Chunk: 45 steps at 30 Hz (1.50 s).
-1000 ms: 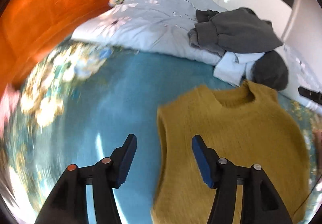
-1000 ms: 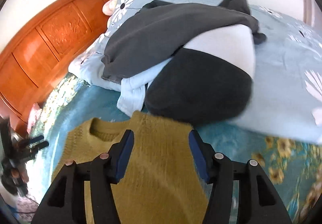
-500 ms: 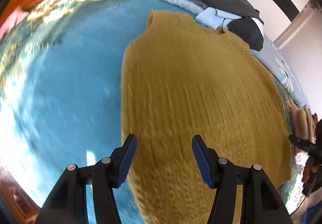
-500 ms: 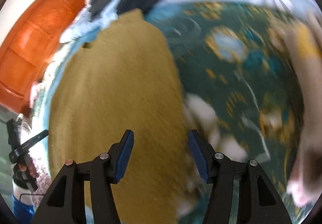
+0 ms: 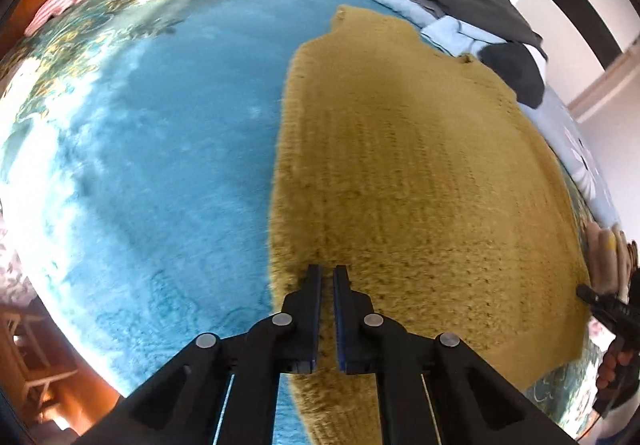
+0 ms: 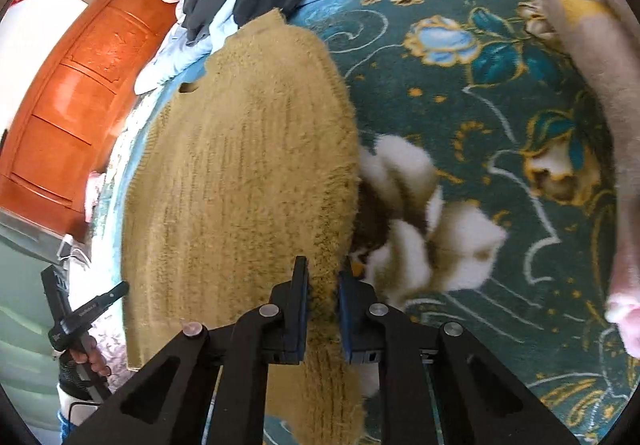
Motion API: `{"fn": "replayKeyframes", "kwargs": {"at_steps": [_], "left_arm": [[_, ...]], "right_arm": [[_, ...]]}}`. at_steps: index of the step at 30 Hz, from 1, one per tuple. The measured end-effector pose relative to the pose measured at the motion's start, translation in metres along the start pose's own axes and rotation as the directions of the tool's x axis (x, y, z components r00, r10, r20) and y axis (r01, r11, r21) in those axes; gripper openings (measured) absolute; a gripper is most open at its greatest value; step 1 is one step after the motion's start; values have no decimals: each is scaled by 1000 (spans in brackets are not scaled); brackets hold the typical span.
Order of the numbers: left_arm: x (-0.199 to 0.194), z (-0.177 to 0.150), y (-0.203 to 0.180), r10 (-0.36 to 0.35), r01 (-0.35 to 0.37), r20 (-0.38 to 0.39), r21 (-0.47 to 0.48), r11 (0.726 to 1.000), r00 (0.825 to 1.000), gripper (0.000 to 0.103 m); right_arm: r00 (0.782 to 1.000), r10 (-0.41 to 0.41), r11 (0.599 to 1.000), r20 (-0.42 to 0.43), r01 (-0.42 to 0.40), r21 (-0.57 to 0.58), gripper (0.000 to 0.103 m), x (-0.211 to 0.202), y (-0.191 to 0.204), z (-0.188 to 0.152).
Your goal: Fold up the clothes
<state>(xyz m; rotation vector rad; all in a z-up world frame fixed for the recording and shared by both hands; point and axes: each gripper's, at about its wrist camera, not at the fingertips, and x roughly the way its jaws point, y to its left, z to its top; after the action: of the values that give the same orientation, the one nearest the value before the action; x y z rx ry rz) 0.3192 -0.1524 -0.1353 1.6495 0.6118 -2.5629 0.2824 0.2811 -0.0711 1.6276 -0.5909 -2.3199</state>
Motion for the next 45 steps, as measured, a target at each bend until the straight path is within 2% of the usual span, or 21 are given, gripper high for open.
{"fn": "replayKeyframes", "kwargs": {"at_steps": [4,8,10,12,14,17,18,20,21,22,25,28,33,37,41,42,44,45], "left_arm": [[2,-1,-2,18,-18,3,29,999,1000,6],[-13,7,-2,-5,3,28,50,999,1000,6],[-22,15,-5,-13,9,53,73,997,999,7],[-25,30,-9,-12,6,65,92,996,998,7],[-17,53,-17,-4,-3,65,104,995,998,7],[-6,88,-19,22,-29,63,121,992,998,10],[0,100,-21,31,-38,61,130,991,998,15],[10,126,-26,45,-54,60,157,986,997,33],[16,140,-29,51,-62,66,171,983,997,46],[22,155,-31,58,-70,75,184,980,996,53],[41,198,-35,65,-81,88,199,977,994,64],[65,234,-38,80,-98,86,228,969,993,67],[115,280,-54,112,-125,62,266,956,992,67],[144,299,-59,50,-55,29,237,970,998,67],[154,303,-64,13,-17,19,257,966,1000,65],[155,304,-65,2,-6,18,253,967,1000,63],[156,307,-64,-8,5,14,232,973,1000,45],[156,308,-64,-10,7,11,222,975,1000,33]], "right_arm": [[1000,-24,1000,-18,24,-4,13,8,-2,-4],[1000,-10,1000,-8,10,12,16,-4,0,1],[999,-43,998,27,44,-44,17,-13,10,10],[996,-69,993,61,74,-91,20,-17,18,21],[996,-45,992,79,54,-113,26,-12,28,40],[995,-18,985,97,34,-169,27,6,52,80],[994,-14,978,105,35,-205,28,13,64,96],[993,-14,961,114,45,-274,43,26,81,128],[993,-16,950,119,53,-308,46,36,92,147],[993,-15,945,119,53,-324,49,45,98,163],[994,-26,946,106,59,-320,50,79,109,215],[996,-42,963,83,62,-264,50,117,102,256],[997,15,996,71,-8,-94,50,158,67,300],[997,47,997,67,-42,-69,51,175,59,312],[993,110,990,49,-104,-97,50,181,65,310],[992,116,989,45,-111,-101,49,182,67,309],[993,115,988,41,-110,-107,31,182,71,307],[993,105,989,46,-99,-113,28,181,73,305]]}}
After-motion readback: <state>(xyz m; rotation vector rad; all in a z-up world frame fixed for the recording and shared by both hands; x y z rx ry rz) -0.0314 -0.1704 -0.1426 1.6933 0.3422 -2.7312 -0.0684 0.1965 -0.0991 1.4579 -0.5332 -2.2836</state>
